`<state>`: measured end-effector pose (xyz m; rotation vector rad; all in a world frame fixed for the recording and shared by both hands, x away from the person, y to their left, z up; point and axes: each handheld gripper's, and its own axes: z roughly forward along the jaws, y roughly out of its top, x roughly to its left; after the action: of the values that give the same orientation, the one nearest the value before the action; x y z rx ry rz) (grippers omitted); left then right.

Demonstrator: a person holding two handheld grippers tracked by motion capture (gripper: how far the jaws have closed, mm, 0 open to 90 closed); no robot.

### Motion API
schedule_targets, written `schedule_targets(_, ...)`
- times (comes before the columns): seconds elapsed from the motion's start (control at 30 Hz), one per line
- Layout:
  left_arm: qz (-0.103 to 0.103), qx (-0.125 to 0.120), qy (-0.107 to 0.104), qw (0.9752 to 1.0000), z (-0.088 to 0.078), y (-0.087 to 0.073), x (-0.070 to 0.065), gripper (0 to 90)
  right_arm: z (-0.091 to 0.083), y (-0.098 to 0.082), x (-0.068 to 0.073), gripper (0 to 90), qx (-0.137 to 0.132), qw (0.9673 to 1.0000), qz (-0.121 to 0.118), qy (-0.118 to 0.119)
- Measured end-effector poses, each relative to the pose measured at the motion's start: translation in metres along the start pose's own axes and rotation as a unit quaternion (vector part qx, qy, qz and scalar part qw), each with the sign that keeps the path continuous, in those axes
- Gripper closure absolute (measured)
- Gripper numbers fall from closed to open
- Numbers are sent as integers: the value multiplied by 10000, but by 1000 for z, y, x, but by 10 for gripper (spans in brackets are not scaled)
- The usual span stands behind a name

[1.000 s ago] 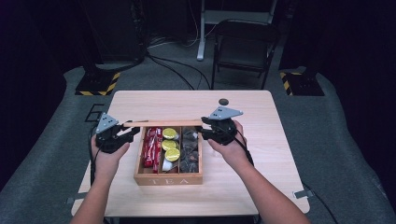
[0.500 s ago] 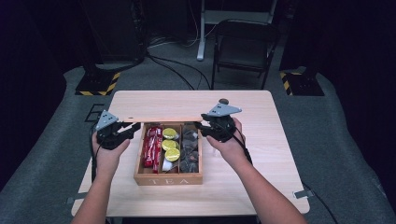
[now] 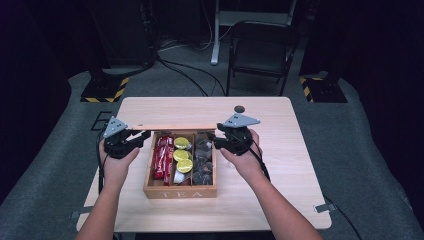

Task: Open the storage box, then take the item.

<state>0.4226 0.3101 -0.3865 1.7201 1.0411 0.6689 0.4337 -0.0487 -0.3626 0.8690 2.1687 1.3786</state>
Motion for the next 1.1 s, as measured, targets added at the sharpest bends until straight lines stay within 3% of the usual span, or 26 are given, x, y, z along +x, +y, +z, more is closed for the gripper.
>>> schedule_targets(0.33,-35,-39,-62,10000,0,-1,2,591,-10,-18,11,463,-42,9999,102,-70)
schedule_targets(0.5,-53,-28,-68,10000,1,-1,2,590,-18,-27,11,459,-131,9994,307,-57)
schedule_targets(1.1,-110,-30,-92,9999,0,-2,2,587,-29,-42,-2,440,-128,9984,477,-260)
